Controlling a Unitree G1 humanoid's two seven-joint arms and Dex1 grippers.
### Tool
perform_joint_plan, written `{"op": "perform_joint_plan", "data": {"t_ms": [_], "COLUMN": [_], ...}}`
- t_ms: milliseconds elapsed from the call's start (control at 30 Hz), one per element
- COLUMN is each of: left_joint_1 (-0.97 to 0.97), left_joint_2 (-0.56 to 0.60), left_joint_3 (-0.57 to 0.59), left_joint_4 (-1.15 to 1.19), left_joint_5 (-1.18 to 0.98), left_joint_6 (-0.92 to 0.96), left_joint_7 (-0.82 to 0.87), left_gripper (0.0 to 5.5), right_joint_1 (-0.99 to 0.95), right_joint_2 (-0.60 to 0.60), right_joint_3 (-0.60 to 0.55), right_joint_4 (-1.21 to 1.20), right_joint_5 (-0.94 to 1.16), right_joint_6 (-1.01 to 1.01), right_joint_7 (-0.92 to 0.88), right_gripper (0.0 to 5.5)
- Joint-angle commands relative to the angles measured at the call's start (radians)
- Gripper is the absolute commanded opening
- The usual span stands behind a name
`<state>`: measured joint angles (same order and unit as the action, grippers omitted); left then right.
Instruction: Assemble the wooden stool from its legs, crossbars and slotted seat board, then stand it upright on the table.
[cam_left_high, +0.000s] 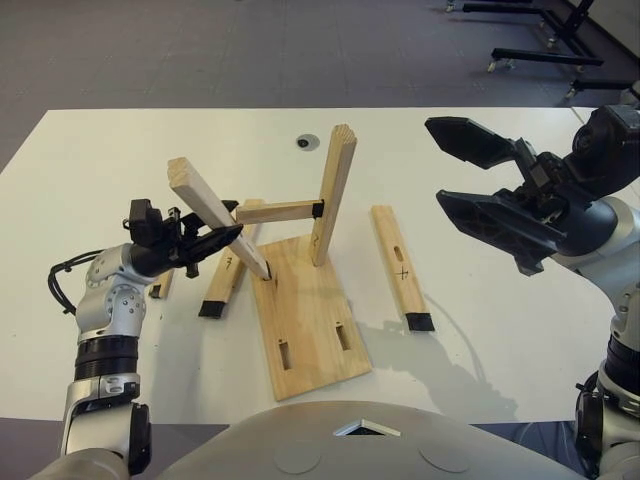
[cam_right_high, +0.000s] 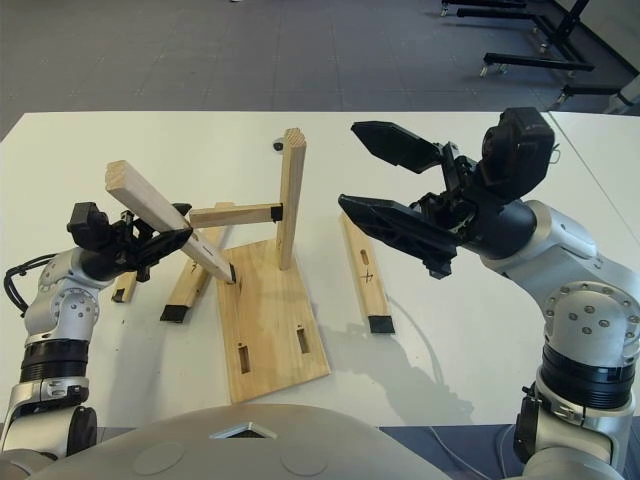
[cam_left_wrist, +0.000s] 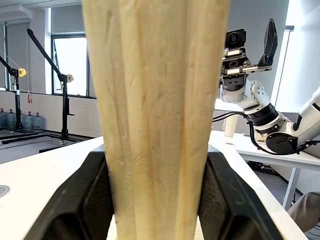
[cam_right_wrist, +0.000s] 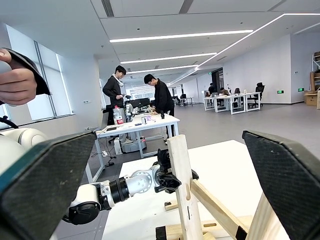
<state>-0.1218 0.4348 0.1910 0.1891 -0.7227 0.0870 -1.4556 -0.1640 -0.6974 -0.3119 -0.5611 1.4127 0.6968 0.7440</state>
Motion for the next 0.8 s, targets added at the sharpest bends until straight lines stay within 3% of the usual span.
{"op": "perform_joint_plan", "data": {"t_ms": [33,800], "left_joint_1": [0.011,-0.051], "left_joint_2": [0.026,0.047], "left_joint_3": [-0.030,-0.087], "left_joint_4": [0.048,0.136], "left_joint_5": [0.059,0.098], "left_joint_6": [0.005,0.022], "left_joint_7": [-0.005,0.039], "left_gripper": [2.02,2.02], "right_joint_1": [0.001,-0.015], "right_joint_2": [-0.009,-0.008], "right_joint_3": [0.010,0.037], "right_joint_4": [-0.012,-0.011], "right_joint_5": [-0.006,-0.041], "right_joint_6": [0.011,0.002], "right_joint_7": [-0.005,0.002], "right_gripper": [5.36,5.36]}}
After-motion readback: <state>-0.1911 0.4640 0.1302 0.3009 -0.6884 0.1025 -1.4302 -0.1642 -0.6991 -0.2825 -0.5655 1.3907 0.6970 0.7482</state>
